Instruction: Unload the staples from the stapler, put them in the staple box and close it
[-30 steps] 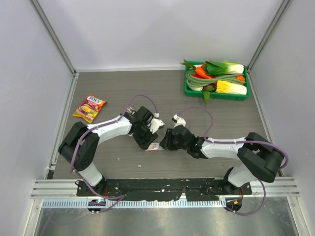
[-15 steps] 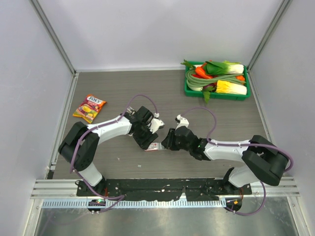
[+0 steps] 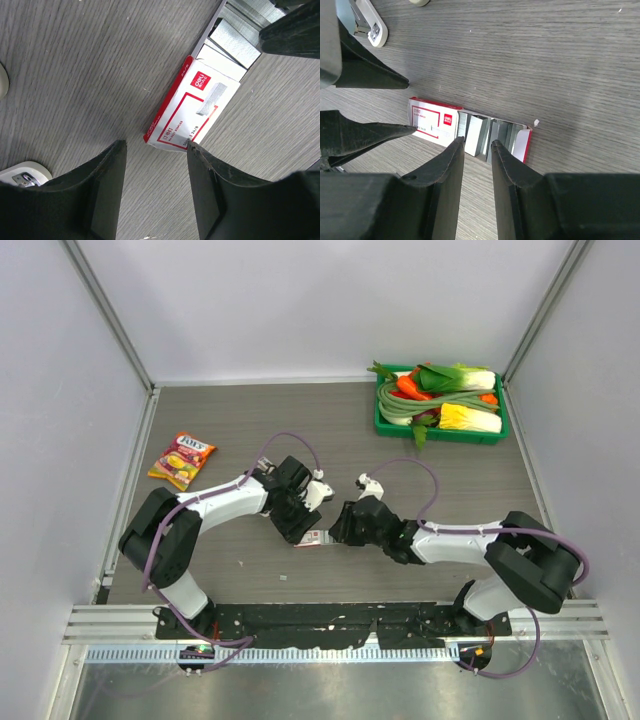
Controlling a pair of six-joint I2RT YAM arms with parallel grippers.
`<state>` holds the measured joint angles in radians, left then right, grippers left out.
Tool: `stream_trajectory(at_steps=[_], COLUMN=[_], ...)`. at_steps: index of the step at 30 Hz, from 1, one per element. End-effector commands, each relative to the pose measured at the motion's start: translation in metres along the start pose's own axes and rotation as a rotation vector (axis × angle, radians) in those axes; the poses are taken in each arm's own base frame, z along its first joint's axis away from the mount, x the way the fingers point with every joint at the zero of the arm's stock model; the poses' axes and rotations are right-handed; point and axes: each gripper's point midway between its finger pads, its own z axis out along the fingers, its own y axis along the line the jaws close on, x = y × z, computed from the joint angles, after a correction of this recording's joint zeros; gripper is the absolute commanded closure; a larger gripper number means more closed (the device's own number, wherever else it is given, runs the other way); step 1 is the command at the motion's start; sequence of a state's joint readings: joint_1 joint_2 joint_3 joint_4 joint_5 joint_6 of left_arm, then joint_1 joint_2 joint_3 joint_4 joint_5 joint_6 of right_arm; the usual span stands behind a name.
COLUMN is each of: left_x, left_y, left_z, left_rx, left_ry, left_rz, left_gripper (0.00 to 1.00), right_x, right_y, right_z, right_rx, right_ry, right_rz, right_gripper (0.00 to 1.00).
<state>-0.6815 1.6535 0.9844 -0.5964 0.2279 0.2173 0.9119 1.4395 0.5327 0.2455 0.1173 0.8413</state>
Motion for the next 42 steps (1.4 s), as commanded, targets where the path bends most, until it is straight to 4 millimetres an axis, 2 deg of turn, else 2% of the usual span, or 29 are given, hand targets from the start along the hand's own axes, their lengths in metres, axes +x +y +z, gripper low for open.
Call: stream_trajectory(at_steps=[1,15,32,36,39,40,42], left_x=[-0.006,-0.006,-0.008,-0.011,-0.015,-0.017,-0.020], left_y=[-0.002,-0.002,-0.004,-0.004,-0.003,-0.002,-0.001], left_z=[-0.005,-0.003,-0.002,-0.003,-0.006,-0.008,-0.012], left_rx=[0.005,0.003,0.014,0.018,0.015,0.013,0.007], left_ry=[-0.030,-0.031,-0.032,-0.036,-0.037,-0.041,-0.046], left_rz=[0.013,0.015,0.011,0.009,0.011,0.014,0.020], left_gripper=[0.45,0.45,0.45,0.45,0.45,0.45,0.45], right_x=[-0.013,-0.010,-0.008,-0.014,-0.030,-0.041,-0.047], right_y=[0.011,0.013,0.028,0.034,0.034,0.039,0.033], right_z=[0.005,0.010,0.011,0.006,-0.005,-0.015,-0.023], right_rx=[-0.010,-0.017,-0.085,-0.094,-0.067,-0.076,-0.042], right_ry=[-0.025,0.002,0.026,0.005,-0.043,-0.077,-0.102], right_rz=[0.016,-0.003,-0.047,-0.072,-0.108,-0.111,-0.132], right_gripper=[0.66,0.66,0.66,0.66,0.66,0.66,0.64])
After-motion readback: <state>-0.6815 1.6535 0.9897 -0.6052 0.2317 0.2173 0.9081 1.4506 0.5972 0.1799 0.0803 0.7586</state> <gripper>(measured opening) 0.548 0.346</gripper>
